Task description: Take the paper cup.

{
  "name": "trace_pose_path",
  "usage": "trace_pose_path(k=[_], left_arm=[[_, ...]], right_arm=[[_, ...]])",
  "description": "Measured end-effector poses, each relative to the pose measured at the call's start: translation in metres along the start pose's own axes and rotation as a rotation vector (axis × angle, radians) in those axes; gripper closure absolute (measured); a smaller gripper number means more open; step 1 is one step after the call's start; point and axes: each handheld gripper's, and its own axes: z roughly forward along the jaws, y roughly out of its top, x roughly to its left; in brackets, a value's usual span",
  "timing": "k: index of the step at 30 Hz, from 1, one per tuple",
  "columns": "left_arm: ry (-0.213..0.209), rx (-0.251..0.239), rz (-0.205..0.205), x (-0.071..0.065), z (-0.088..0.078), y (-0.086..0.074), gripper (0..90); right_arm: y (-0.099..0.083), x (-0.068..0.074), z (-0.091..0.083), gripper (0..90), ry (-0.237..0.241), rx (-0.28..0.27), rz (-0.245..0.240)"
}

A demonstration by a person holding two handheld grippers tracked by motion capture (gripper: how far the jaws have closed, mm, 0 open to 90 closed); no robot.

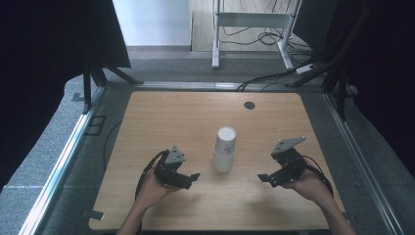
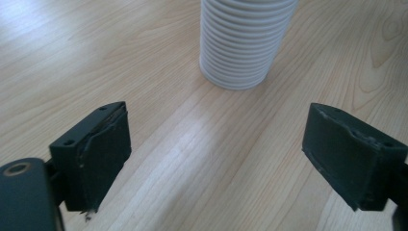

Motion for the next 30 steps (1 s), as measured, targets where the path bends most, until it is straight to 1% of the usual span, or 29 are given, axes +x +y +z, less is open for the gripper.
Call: trace_pose_path(k=[1, 9, 13, 16, 19, 27, 30], left_arm=[[-0.002, -0.003, 0.0, -0.001, 0.001, 0.001, 10.0], [-0.009, -0.002, 0.024, -0.002, 0.01, 0.01, 11.3], [-0.013, -0.002, 0.029, -0.003, 0.014, 0.014, 11.6], [-0.015, -0.004, 0.033, -0.003, 0.017, 0.016, 11.7], [-0.018, -0.001, 0.042, -0.003, 0.019, 0.019, 11.9], [-0.024, -0.007, 0.053, -0.004, 0.026, 0.026, 12.7], [-0.029, -0.014, 0.054, -0.005, 0.029, 0.029, 12.8]], right_arm=[[0.004, 0.0, -0.001, 6.8, 0.002, 0.008, -0.006], [0.016, 0.0, -0.003, 9.5, 0.007, 0.031, -0.022], [0.021, 0.0, -0.004, 11.0, 0.014, 0.04, -0.031], [0.024, 0.0, -0.004, 11.6, 0.014, 0.043, -0.035], [0.027, -0.001, -0.005, 13.1, 0.025, 0.048, -0.028], [0.039, 0.001, -0.005, 11.7, 0.039, 0.075, -0.043], [0.042, 0.001, -0.005, 11.5, 0.042, 0.076, -0.048]])
